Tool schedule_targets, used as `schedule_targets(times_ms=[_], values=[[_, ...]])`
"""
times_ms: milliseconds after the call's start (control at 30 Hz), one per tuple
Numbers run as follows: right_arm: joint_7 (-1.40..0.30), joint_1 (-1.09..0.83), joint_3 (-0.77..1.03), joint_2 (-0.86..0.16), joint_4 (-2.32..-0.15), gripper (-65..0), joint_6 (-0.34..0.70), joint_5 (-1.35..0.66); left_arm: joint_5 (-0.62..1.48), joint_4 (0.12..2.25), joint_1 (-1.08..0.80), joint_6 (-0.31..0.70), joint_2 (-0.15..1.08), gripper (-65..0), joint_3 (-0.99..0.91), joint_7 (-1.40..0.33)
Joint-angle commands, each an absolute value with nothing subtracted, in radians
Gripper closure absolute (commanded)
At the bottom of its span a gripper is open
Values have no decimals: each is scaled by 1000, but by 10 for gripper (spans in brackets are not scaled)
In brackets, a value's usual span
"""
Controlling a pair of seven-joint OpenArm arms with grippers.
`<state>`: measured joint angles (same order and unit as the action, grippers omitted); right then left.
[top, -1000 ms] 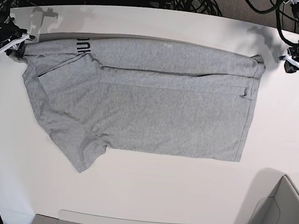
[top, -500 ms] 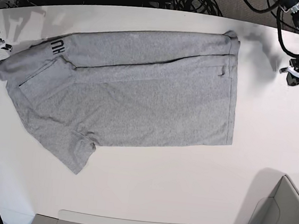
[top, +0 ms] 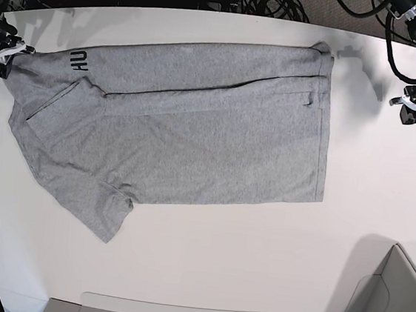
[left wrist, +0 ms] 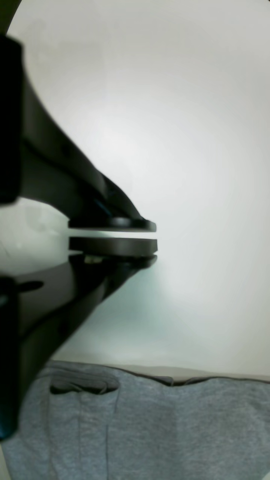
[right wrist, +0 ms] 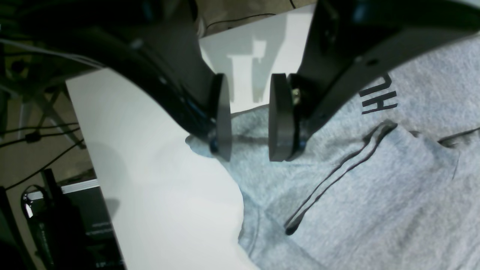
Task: Fold the T-shirt properly
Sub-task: 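Move both grippers onto the shirt body and grasp the fabric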
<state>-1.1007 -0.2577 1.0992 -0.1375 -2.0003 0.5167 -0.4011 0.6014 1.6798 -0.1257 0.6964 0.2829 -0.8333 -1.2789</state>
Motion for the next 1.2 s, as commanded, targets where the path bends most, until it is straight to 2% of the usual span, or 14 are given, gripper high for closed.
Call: schedule_targets(times_ms=[0,133,233,367,500,767,933,1167], values=[[-1078,-254,1095,-156,-2015,-175,518,-415,618,1701,-117,698,295,-29,-802,-1262],[-1078,-251,1066,-156,-1994,-174,518,-415,618,1745,-124,698,288,-28,-705,-1262],[-1058,-223,1044,-166,-1896,-174,518,-414,618,1785,-151,698,257,-28,-661,-1262],[-926,-182,980,-199,-1659,-174,518,-314,618,1859,-182,698,222,-28,-584,-1262],[-823,-168,952,-214,-1537,-174,515,-211,615,1863,-197,698,219,-28,-522,-1259],[-806,-147,1059,-213,-1577,-174,515,-205,611,1854,-225,698,222,-28,-501,-1251],[-814,-134,1067,-213,-1578,-174,515,-197,611,1805,-231,698,225,-28,-438,-1251],[-814,-137,1066,-209,-1480,-174,513,-196,615,1813,-265,698,225,-28,-410,-1250]])
